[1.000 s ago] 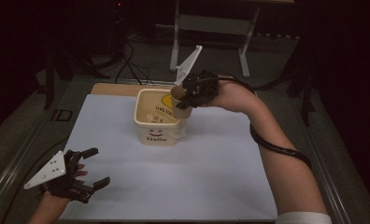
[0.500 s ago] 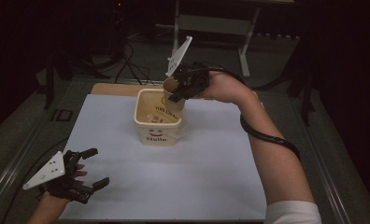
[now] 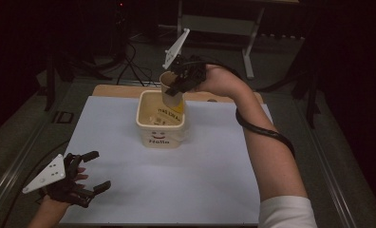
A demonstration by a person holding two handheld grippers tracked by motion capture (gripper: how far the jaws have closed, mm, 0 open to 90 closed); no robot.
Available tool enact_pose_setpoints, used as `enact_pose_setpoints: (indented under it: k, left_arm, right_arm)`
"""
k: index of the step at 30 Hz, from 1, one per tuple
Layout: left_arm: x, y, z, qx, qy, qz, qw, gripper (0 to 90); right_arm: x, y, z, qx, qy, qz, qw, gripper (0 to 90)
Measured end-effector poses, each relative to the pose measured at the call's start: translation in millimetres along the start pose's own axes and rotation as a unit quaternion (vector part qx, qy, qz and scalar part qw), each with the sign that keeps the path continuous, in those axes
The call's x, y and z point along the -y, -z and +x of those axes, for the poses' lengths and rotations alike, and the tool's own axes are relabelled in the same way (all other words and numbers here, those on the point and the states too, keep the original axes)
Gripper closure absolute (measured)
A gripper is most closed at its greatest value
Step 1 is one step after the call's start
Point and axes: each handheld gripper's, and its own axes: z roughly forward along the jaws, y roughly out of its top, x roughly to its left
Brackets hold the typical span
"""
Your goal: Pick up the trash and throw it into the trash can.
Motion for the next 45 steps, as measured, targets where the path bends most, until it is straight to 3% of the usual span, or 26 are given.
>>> enact_pose_setpoints:
  k: [18,24,32,34,38,45]
  left_arm:
    - [0.5,-0.2,-0.5,0.005,-0.001,0.002,1.0000,0.8]
    - [0.2,-0.1,-0.4,0.006,-0.002,0.001,1.0000,0.8]
    - [0.1,0.1,-0.3,0.008,-0.002,0.001,1.0000,0.8]
    - [0.1,0.0,-0.5,0.008,-0.002,0.002,1.0000,0.8]
    - [0.2,-0.2,-0.8,0.009,-0.002,0.001,1.0000,0.8]
    - [0.3,-0.3,-1.1,0.009,-0.001,0.002,1.0000,0.9]
  right_arm:
    - [-10.4,-11.7,-15.2,0.003,0.003,-0.018,0.9998,85.8]
    - [-11.8,-15.0,-21.7,0.010,-0.008,-0.026,0.9996,85.6]
    - [-12.0,-21.9,-28.8,0.009,-0.018,-0.017,0.9996,85.5]
    - [-12.0,-23.2,-29.5,0.010,-0.018,-0.020,0.9996,82.4]
    - [-13.9,-24.5,-30.6,0.013,-0.040,-0.014,0.9990,65.4]
    - [-13.4,-18.4,-29.2,0.019,-0.049,-0.018,0.9984,60.8]
